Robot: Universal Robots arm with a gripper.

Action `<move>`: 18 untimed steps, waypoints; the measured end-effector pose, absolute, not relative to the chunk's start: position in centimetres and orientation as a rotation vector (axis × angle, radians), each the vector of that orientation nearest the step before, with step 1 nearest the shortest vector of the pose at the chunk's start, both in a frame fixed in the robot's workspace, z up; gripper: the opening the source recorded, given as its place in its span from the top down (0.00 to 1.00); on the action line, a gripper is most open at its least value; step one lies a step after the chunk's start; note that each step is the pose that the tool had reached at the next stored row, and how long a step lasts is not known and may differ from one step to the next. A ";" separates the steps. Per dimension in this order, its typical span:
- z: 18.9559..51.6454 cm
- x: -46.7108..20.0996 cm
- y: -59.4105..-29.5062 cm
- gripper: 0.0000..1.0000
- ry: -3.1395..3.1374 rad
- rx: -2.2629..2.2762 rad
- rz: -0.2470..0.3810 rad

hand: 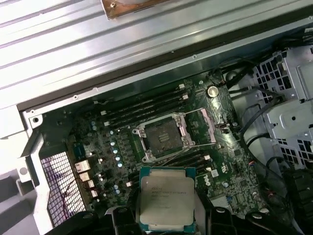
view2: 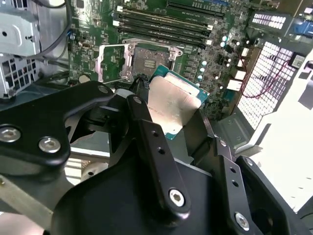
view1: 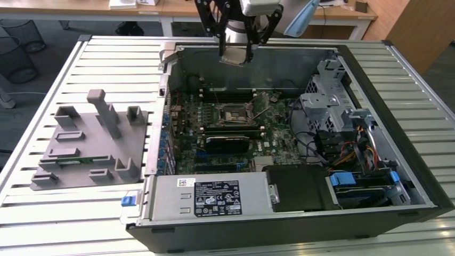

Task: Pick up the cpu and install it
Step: 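Place the cpu into insertion slot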

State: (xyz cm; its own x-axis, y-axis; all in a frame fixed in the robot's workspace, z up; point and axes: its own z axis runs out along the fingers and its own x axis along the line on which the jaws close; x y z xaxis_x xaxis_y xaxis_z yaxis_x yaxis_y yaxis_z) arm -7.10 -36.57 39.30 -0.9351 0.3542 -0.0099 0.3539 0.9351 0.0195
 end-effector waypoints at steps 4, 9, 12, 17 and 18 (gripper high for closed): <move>39.3 -7.1 -36.6 0.47 3.062 0.634 0.021; 39.2 -7.1 -36.6 0.47 3.038 0.737 0.015; 39.2 -7.1 -36.6 0.47 3.022 0.798 0.011; 39.2 -7.1 -36.6 0.47 2.996 0.885 0.003; 39.2 -7.1 -36.6 0.47 2.991 0.902 0.002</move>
